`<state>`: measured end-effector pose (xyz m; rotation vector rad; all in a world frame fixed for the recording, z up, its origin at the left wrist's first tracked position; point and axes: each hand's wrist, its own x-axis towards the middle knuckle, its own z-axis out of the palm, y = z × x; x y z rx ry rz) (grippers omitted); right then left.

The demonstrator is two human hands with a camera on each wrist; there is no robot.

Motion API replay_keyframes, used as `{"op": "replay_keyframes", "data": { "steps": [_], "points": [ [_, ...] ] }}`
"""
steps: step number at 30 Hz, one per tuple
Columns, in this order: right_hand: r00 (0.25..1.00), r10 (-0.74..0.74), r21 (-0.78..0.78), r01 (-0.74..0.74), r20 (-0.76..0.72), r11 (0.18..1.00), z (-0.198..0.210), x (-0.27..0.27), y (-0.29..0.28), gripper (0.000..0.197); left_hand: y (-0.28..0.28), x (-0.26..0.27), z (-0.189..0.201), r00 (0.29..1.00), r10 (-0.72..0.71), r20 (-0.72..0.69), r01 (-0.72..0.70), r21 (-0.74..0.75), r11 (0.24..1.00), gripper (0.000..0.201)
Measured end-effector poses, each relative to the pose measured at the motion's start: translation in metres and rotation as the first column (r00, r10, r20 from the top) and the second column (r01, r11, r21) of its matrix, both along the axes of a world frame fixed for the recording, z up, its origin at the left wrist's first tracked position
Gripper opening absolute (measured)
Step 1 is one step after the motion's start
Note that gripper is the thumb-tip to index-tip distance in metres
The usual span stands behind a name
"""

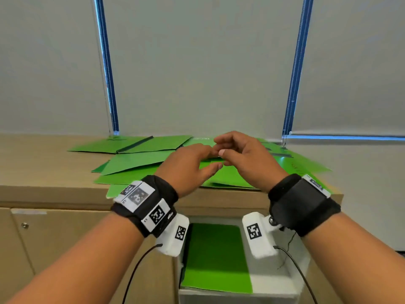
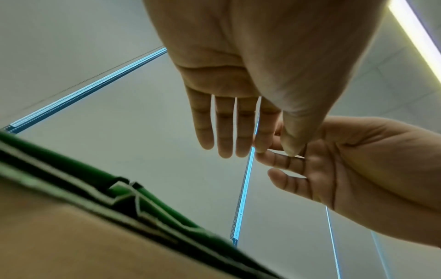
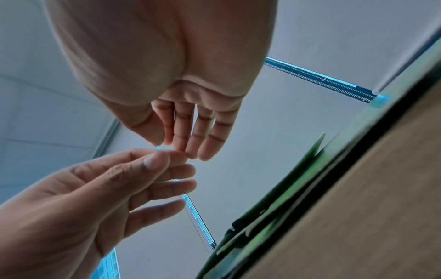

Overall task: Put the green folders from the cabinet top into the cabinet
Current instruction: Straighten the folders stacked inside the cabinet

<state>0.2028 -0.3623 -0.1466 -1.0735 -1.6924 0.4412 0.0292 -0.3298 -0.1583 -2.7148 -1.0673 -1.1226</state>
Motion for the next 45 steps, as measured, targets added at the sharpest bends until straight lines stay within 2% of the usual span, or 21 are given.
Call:
{"op": "replay_keyframes", "data": {
  "steps": [5, 7, 9, 12, 16, 19, 21, 24, 27, 30, 32, 34, 38, 41, 43, 45],
  "points": [
    [0.990, -0.039, -0.111, 0.024, -0.137, 0.994, 0.037, 0.000, 0.024, 0.027, 0.026, -0.002, 0.043, 0.992, 0.120, -0.041, -0.121, -0.024, 0.992, 0.040],
    [0.981, -0.070, -0.199, 0.034, -0.179, 0.979, 0.047, 0.002, 0.035, 0.026, 0.044, -0.003, 0.056, 0.978, 0.176, -0.116, -0.182, -0.052, 0.982, 0.044],
    [0.970, -0.095, -0.313, 0.021, -0.223, 0.950, 0.052, 0.005, 0.047, 0.016, 0.062, -0.001, 0.066, 0.947, 0.230, -0.225, -0.255, -0.088, 0.963, 0.047],
    [0.950, -0.176, -0.468, 0.036, -0.258, 0.883, 0.056, 0.012, 0.063, 0.010, 0.088, 0.002, 0.072, 0.851, 0.287, -0.440, -0.384, -0.150, 0.911, 0.055],
    [0.929, -0.259, -0.561, 0.070, -0.264, 0.825, 0.053, 0.025, 0.081, 0.030, 0.123, 0.004, 0.062, 0.655, 0.289, -0.698, -0.512, -0.128, 0.849, 0.051],
    [0.933, -0.270, -0.590, 0.082, -0.238, 0.803, 0.046, 0.030, 0.089, 0.032, 0.141, 0.007, 0.050, 0.580, 0.289, -0.762, -0.538, -0.092, 0.838, 0.056],
    [0.937, -0.270, -0.604, 0.085, -0.222, 0.793, 0.042, 0.034, 0.093, 0.029, 0.150, 0.009, 0.044, 0.572, 0.277, -0.772, -0.527, -0.087, 0.845, 0.070],
    [0.935, -0.271, -0.623, 0.073, -0.228, 0.779, 0.040, 0.038, 0.096, 0.018, 0.157, 0.016, 0.038, 0.559, 0.251, -0.790, -0.488, -0.068, 0.870, 0.073],
    [0.936, -0.264, -0.627, 0.062, -0.234, 0.776, 0.035, 0.041, 0.097, 0.029, 0.156, 0.023, 0.033, 0.507, 0.265, -0.820, -0.464, 0.000, 0.886, 0.062],
    [0.938, -0.283, -0.623, 0.101, -0.200, 0.776, 0.032, 0.043, 0.099, 0.029, 0.157, 0.024, 0.030, 0.445, 0.319, -0.837, -0.444, 0.103, 0.890, 0.039],
    [0.938, -0.309, -0.605, 0.156, -0.157, 0.781, 0.030, 0.048, 0.102, 0.031, 0.154, 0.022, 0.035, 0.465, 0.368, -0.805, -0.425, 0.161, 0.891, 0.033],
    [0.932, -0.340, -0.564, 0.215, -0.126, 0.797, 0.030, 0.052, 0.103, 0.037, 0.149, 0.015, 0.045, 0.521, 0.419, -0.744, -0.418, 0.205, 0.885, 0.033],
    [0.894, -0.418, -0.535, 0.276, -0.161, 0.798, 0.035, 0.058, 0.102, 0.050, 0.136, -0.004, 0.070, 0.626, 0.479, -0.616, -0.407, 0.266, 0.874, 0.032],
    [0.830, -0.472, -0.526, 0.271, -0.296, 0.806, 0.038, 0.058, 0.100, 0.045, 0.127, -0.019, 0.081, 0.682, 0.506, -0.528, -0.406, 0.301, 0.863, 0.045],
    [0.777, -0.471, -0.547, 0.199, -0.417, 0.813, 0.037, 0.057, 0.098, 0.035, 0.123, -0.027, 0.085, 0.738, 0.512, -0.439, -0.413, 0.306, 0.858, 0.055],
    [0.752, -0.454, -0.594, 0.105, -0.478, 0.798, 0.033, 0.055, 0.097, 0.033, 0.118, -0.033, 0.087, 0.814, 0.487, -0.319, -0.400, 0.300, 0.866, 0.058]
  ]
}}
